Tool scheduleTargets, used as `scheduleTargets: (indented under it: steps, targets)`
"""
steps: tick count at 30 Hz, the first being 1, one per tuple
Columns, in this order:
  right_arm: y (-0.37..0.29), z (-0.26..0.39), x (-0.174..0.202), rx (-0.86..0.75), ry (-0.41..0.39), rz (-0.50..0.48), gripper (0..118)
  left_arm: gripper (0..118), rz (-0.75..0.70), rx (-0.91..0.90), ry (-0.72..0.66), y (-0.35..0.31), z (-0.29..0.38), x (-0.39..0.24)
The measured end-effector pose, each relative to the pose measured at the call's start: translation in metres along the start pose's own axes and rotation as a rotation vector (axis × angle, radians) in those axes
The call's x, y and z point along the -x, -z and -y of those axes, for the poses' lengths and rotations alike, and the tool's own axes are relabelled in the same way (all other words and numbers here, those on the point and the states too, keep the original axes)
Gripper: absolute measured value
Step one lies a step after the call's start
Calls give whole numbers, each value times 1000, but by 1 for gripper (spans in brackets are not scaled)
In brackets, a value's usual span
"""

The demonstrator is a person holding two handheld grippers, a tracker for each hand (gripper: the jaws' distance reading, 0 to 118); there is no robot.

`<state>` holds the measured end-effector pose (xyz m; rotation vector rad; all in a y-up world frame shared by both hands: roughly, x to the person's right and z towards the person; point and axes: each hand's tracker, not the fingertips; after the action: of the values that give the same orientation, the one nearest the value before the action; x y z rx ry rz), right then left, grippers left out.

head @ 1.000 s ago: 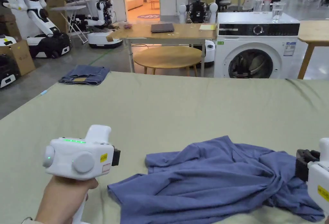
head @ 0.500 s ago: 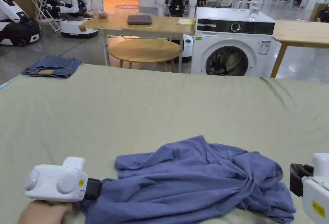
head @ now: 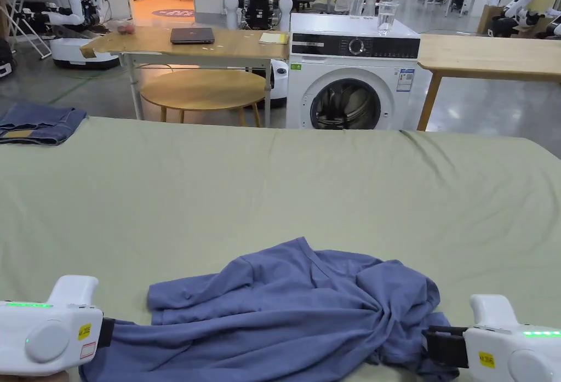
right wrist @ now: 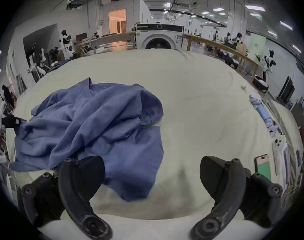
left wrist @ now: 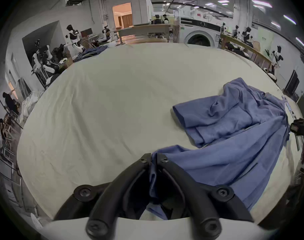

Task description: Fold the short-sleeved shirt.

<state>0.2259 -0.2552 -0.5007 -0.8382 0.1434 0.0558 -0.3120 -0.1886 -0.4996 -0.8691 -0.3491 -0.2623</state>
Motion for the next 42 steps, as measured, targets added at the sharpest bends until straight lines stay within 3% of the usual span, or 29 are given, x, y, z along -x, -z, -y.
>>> scheduleTargets:
  steps: [1,2,3,4,5,9,14,18,21,26,35,42]
  targets:
    - [4,-1,-1,9,16,-8,111,0,1,-1,-2,0,-1,1]
    - [9,-1,-3,28,34,-15,100,0,-2,-2,-4,0,-3,0]
    - [13,0,-4,51,58,-45,75,0,-3,0,-7,0,-3,1]
    - [17,2,-6,75,71,-75,30,0,-3,1,-13,1,-4,3]
    - [19,3,-8,110,68,-65,1,0,-3,5,-21,2,-4,4]
    - [-1,6,-6,71,70,-81,1,0,9,1,-30,-5,-5,8]
    - [-65,-37,-7,-131,62,-48,1,0,-40,-98,5,-42,-27,17]
    - [-123,-93,1,-293,-17,19,1,0,-116,-207,57,-78,-61,23]
    - [-158,-136,4,-369,-21,61,1,0,-158,-258,112,-97,-92,27]
    - [-209,-197,2,-520,-55,157,1,0,-167,-385,63,-143,-147,45]
    - [-274,-288,-17,-730,25,225,1,0,-174,-591,-5,-219,-251,65]
    - [-294,-323,-25,-816,29,261,1,0,-177,-681,-24,-239,-298,64]
